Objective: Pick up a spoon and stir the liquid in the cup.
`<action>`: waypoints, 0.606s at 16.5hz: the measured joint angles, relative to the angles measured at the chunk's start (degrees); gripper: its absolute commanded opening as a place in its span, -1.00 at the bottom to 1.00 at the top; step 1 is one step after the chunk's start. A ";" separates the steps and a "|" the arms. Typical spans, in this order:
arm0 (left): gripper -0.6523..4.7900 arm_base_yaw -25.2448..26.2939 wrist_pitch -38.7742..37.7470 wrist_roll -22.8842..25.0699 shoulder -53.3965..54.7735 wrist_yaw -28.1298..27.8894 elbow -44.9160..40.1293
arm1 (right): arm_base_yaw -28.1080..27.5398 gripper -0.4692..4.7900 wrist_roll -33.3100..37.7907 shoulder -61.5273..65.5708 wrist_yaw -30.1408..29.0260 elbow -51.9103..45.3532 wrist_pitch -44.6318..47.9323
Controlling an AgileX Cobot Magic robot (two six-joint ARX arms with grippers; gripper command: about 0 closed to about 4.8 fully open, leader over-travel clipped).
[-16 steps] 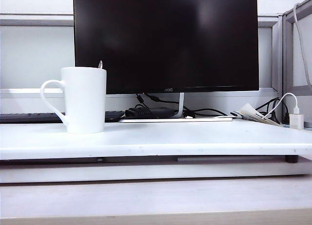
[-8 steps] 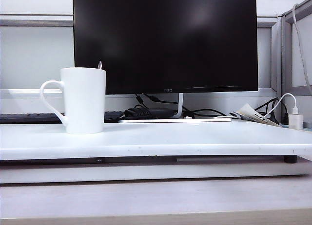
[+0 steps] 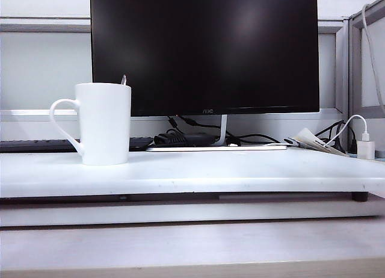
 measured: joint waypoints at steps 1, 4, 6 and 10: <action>1.00 -0.02 0.07 -0.33 0.04 0.00 -2.16 | 0.00 0.29 1.51 0.15 -0.02 -4.37 4.61; 1.00 -0.02 0.96 -1.01 0.00 -0.02 -6.40 | 0.00 0.29 7.04 0.15 -0.02 -13.70 10.14; 1.00 -0.02 1.14 -1.20 0.00 -0.22 -9.66 | 0.00 0.29 8.07 0.15 -0.02 -16.74 10.08; -0.12 -0.02 2.23 -1.18 0.00 -3.80 -14.25 | -0.02 -0.85 8.31 0.11 5.81 -20.20 10.47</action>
